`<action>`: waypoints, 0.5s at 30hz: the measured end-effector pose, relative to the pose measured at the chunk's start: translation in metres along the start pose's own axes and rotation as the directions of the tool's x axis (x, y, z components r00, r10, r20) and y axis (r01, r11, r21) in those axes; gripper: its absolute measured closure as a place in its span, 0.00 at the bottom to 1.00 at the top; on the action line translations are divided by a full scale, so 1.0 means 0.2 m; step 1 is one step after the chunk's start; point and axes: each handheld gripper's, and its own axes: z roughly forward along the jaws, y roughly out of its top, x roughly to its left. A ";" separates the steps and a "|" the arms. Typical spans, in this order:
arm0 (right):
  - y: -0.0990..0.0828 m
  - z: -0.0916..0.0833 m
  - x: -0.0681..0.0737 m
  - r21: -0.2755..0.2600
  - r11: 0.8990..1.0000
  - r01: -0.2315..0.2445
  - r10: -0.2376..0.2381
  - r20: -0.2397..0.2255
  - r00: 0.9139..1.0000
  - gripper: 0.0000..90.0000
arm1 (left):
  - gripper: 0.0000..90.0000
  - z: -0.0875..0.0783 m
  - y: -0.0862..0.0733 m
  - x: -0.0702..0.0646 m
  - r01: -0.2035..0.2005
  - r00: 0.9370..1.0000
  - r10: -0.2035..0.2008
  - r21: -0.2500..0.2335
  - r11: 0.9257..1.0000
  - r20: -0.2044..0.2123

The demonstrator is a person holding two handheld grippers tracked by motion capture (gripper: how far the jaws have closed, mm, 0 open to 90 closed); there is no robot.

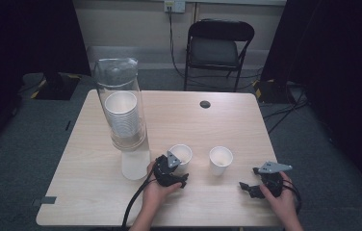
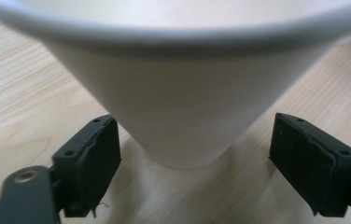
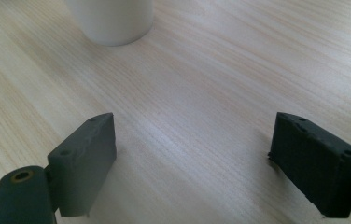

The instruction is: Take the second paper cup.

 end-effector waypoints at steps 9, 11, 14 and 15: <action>0.00 0.00 0.00 0.001 1.000 0.003 -0.003 -0.001 1.000 0.15 | 0.18 -0.12 -0.08 0.04 0.055 0.998 -0.053 -0.065 0.996 0.043; 0.00 0.00 0.00 0.000 1.000 0.003 -0.003 -0.002 1.000 0.15 | 0.18 -0.15 -0.10 0.05 0.053 0.997 -0.049 -0.074 0.996 0.060; 0.00 0.00 0.00 0.002 1.000 0.004 -0.004 -0.002 1.000 0.15 | 0.18 -0.19 -0.14 0.07 0.053 0.996 -0.049 -0.063 0.997 0.068; 0.00 0.00 0.00 0.001 1.000 0.004 -0.004 -0.004 1.000 0.15 | 0.18 -0.21 -0.16 0.08 0.050 0.996 -0.045 -0.065 0.997 0.081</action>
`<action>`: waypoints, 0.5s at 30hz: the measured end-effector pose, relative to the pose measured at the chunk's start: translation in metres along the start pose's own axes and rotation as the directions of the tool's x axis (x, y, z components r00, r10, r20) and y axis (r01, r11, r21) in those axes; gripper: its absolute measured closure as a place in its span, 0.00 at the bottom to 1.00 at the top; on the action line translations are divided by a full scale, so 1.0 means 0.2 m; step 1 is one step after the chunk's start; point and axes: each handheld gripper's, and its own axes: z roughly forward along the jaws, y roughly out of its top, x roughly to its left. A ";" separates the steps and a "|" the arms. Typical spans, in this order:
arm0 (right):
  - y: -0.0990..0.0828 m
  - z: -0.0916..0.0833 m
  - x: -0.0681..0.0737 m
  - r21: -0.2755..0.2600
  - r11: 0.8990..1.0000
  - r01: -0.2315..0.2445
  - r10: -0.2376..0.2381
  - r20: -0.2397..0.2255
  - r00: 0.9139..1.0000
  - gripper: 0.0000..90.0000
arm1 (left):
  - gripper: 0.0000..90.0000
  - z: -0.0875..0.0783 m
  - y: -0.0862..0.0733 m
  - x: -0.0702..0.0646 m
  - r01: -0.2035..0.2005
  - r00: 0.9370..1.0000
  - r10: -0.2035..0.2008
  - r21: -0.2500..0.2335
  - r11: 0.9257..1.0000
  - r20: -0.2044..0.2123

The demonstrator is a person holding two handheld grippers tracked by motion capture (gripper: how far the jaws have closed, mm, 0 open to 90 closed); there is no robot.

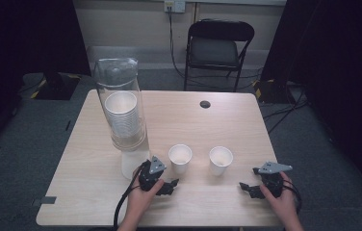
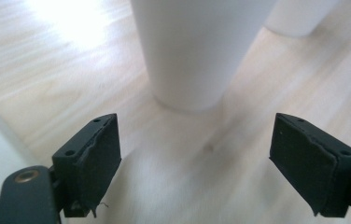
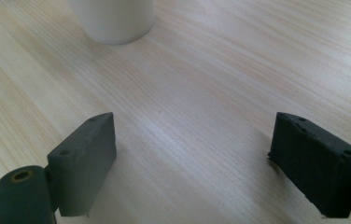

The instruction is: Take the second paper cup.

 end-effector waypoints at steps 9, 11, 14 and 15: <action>0.00 0.00 0.00 0.001 1.000 0.001 -0.001 0.001 1.000 0.15 | 0.18 -0.16 -0.11 0.07 0.000 1.000 0.000 -0.024 1.000 0.000; 0.00 0.00 0.00 0.001 1.000 -0.001 0.001 0.001 1.000 0.15 | 0.18 -0.18 -0.13 0.09 0.002 1.000 -0.002 -0.023 1.000 0.001; 0.00 0.00 0.00 0.002 1.000 -0.001 0.001 0.001 1.000 0.15 | 0.18 -0.22 -0.16 0.12 0.014 1.000 -0.014 -0.030 0.999 0.008; 0.00 0.00 0.00 0.001 1.000 0.000 0.000 0.001 1.000 0.15 | 0.18 -0.24 -0.18 0.13 0.008 1.000 -0.008 -0.032 0.999 0.005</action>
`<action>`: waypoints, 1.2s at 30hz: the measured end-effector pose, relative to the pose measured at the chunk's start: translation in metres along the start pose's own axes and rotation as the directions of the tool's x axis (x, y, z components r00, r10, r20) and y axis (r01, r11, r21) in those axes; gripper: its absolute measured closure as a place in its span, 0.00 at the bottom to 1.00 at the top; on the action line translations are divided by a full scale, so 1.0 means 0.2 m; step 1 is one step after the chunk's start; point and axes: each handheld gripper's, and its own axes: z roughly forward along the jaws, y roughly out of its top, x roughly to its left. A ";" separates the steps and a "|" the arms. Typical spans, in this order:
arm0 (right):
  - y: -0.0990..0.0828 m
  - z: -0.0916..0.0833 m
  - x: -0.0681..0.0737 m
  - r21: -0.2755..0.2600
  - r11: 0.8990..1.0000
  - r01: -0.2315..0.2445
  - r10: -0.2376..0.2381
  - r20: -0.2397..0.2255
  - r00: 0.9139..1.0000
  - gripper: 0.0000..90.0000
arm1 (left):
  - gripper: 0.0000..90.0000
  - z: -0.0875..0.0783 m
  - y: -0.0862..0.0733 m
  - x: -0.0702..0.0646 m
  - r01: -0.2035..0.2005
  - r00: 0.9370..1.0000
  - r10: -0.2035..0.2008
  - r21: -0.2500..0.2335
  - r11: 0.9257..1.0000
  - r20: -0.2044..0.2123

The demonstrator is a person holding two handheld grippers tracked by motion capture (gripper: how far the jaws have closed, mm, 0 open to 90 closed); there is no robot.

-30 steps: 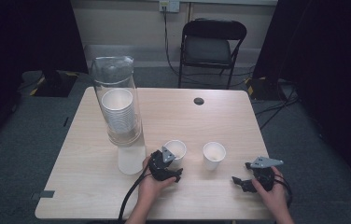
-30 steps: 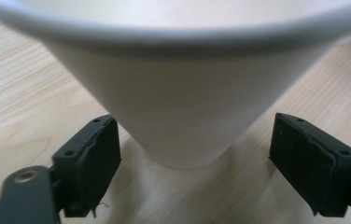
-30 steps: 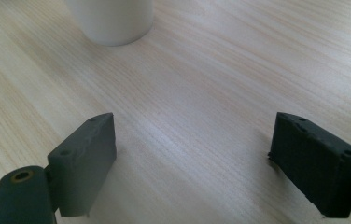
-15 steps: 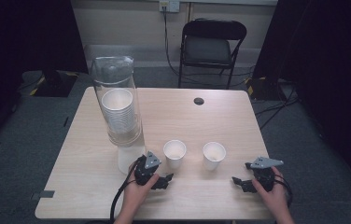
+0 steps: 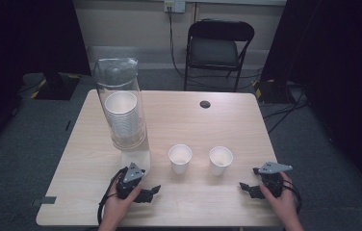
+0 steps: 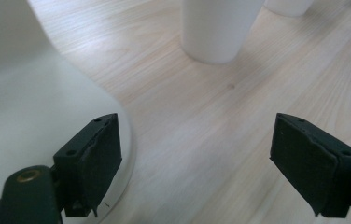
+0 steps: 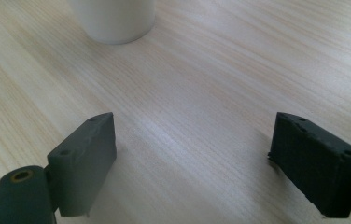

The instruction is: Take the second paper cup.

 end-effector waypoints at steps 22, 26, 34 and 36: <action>0.00 0.00 0.00 -0.003 1.000 0.003 -0.003 -0.003 1.000 0.15 | 0.18 -0.29 -0.25 0.24 0.033 0.997 -0.030 0.045 0.998 -0.067; 0.00 0.00 0.00 -0.003 1.000 0.003 -0.003 -0.003 1.000 0.15 | 0.18 -0.30 -0.28 0.26 0.043 0.996 -0.037 0.075 0.996 -0.086; 0.00 0.00 0.00 -0.002 1.000 0.003 -0.003 -0.001 1.000 0.15 | 0.17 -0.30 -0.28 0.27 0.018 0.995 -0.009 0.094 0.995 -0.100; 0.00 0.00 0.00 -0.003 1.000 0.004 -0.004 -0.003 1.000 0.15 | 0.16 -0.30 -0.28 0.26 0.022 0.995 -0.012 0.095 0.995 -0.102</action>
